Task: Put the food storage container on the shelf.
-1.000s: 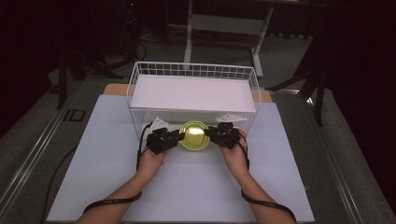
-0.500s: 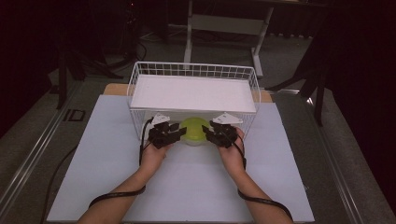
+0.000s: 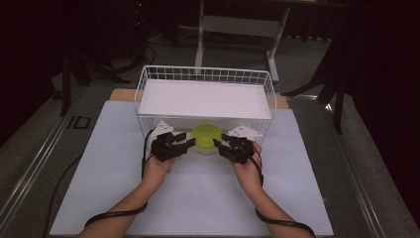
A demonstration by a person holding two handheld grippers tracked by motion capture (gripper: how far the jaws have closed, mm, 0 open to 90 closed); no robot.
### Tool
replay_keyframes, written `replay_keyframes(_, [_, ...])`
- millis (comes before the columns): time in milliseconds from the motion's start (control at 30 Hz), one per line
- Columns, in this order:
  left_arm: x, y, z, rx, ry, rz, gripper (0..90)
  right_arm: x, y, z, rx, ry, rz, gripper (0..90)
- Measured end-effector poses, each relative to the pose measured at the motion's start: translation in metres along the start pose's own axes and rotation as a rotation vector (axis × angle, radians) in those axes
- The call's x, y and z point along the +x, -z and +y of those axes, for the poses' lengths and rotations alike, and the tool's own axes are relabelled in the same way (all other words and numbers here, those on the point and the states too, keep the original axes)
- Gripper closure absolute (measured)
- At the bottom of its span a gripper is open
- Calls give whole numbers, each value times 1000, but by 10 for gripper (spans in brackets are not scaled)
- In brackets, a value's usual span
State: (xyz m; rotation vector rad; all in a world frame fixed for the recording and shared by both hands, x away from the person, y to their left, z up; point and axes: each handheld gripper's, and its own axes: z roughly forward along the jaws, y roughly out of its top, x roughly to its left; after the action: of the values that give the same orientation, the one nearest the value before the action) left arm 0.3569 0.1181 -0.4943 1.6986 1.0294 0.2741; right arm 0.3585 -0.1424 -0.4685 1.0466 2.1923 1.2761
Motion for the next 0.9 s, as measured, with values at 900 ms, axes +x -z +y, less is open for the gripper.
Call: replay_keyframes(900, [-23, 76, -32, 18, -84, -39, 408, 28, -8, -31, 130, -27, 61, 899])
